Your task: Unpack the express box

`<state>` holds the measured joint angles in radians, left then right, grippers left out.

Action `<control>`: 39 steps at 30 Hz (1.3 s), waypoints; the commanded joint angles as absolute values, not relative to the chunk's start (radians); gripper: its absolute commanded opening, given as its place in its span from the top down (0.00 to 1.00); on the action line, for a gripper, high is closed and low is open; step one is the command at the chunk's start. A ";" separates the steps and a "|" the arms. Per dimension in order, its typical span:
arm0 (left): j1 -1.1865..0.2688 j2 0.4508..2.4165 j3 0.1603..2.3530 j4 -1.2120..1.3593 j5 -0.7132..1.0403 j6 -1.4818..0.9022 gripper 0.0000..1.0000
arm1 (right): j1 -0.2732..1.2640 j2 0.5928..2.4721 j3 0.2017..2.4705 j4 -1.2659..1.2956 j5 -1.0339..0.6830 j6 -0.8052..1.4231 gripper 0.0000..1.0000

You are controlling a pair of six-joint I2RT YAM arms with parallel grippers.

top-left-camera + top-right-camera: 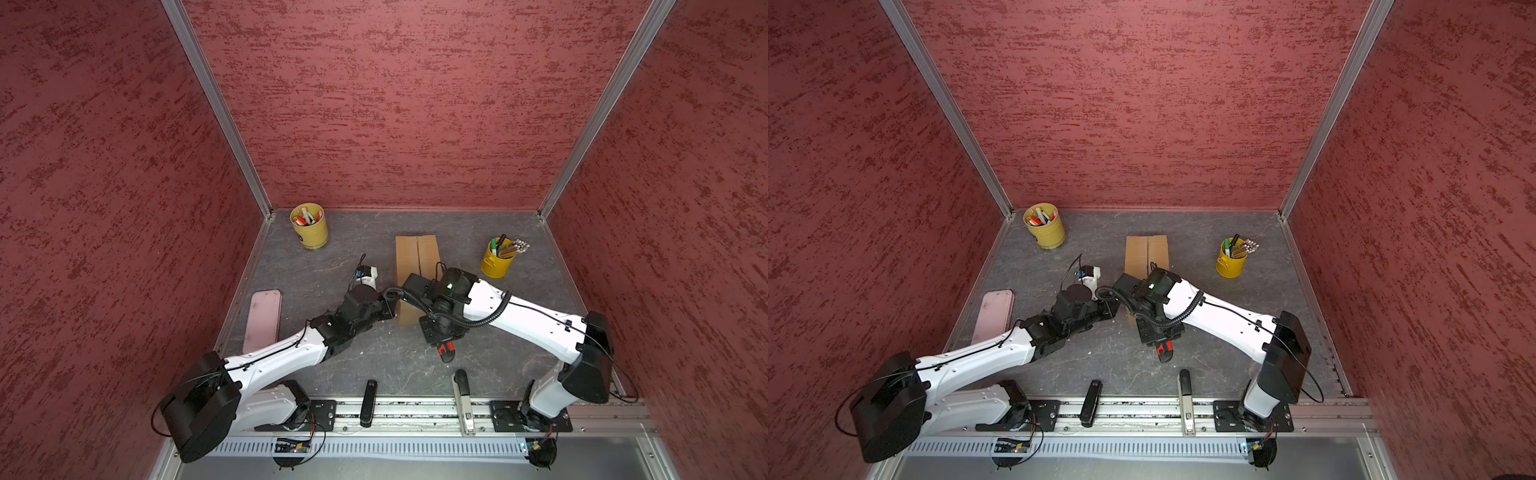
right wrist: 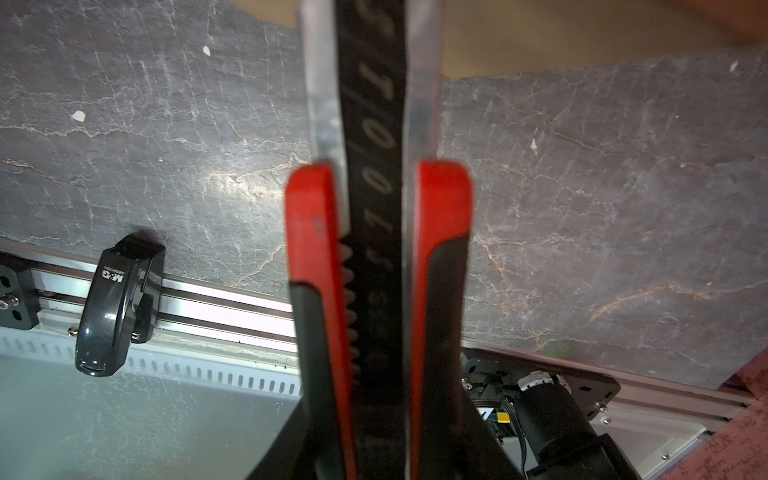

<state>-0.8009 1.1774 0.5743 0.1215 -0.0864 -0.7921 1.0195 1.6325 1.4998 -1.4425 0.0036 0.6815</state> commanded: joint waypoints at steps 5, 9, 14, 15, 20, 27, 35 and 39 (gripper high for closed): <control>-0.866 1.193 0.585 0.201 -0.008 -0.802 0.79 | 1.028 1.646 1.539 -1.327 -0.026 0.649 1.00; -0.877 1.195 0.585 0.201 -0.015 -0.805 0.79 | 1.028 1.631 1.524 -1.309 -0.038 0.652 1.00; -0.896 1.198 0.587 0.206 -0.029 -0.808 0.79 | 1.028 1.617 1.505 -1.296 -0.049 0.655 1.00; -0.899 1.199 0.589 0.208 -0.030 -0.809 0.79 | 1.028 1.617 1.505 -1.295 -0.049 0.654 1.00; -0.919 1.213 0.593 0.217 -0.032 -0.813 0.80 | 1.026 1.624 1.505 -1.287 -0.057 0.645 1.00; -0.934 1.225 0.600 0.229 -0.034 -0.818 0.80 | 1.025 1.631 1.503 -1.279 -0.065 0.639 1.00; -0.940 1.225 0.599 0.237 -0.038 -0.821 0.80 | 1.023 1.635 1.506 -1.272 -0.071 0.635 1.00; -0.943 1.225 0.601 0.238 -0.041 -0.822 0.80 | 1.023 1.635 1.502 -1.266 -0.075 0.632 1.00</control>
<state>-0.8944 1.2137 0.5743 0.1505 -0.1619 -0.8223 1.0039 1.6341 1.4967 -1.4479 0.0025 0.7109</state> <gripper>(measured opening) 0.203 0.405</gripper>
